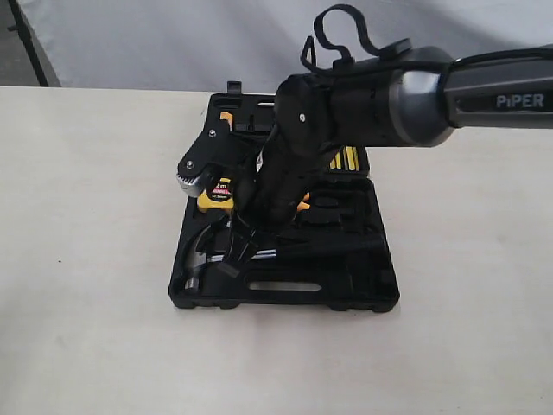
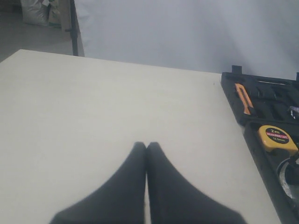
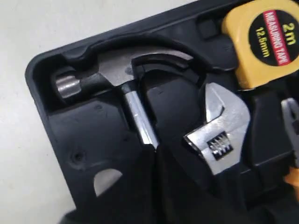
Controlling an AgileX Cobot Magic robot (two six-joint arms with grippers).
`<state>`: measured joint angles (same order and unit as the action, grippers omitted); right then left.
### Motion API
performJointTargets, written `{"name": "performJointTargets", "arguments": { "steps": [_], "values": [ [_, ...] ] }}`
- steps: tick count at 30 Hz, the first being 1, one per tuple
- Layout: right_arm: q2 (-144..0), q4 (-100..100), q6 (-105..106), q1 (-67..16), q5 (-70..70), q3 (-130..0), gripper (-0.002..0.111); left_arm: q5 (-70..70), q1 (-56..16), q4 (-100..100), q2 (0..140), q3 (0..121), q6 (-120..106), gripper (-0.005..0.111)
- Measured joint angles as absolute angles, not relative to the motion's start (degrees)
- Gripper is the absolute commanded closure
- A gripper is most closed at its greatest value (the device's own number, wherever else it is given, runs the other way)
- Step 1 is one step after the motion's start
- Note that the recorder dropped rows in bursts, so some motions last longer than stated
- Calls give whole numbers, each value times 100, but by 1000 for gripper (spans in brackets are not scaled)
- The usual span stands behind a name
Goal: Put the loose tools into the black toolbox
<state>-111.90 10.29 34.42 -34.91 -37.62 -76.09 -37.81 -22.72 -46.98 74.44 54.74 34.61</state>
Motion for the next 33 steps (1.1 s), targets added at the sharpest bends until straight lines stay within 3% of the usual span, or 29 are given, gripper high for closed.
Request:
{"name": "performJointTargets", "arguments": {
  "steps": [14,26,33],
  "values": [
    [-11850,1384,3181,-3491,-3813,-7888,108,-3781,-2272,-4698,7444,5474,3461,105],
    [-11190,1257,2815,-3332,-4548,-8144,108,-3781,-2272,-4698,7444,5474,3461,105],
    [-11780,1283,2723,-3286,-4422,-7788,108,-3781,-2272,-4698,7444,5474,3461,105]
  ]
}}
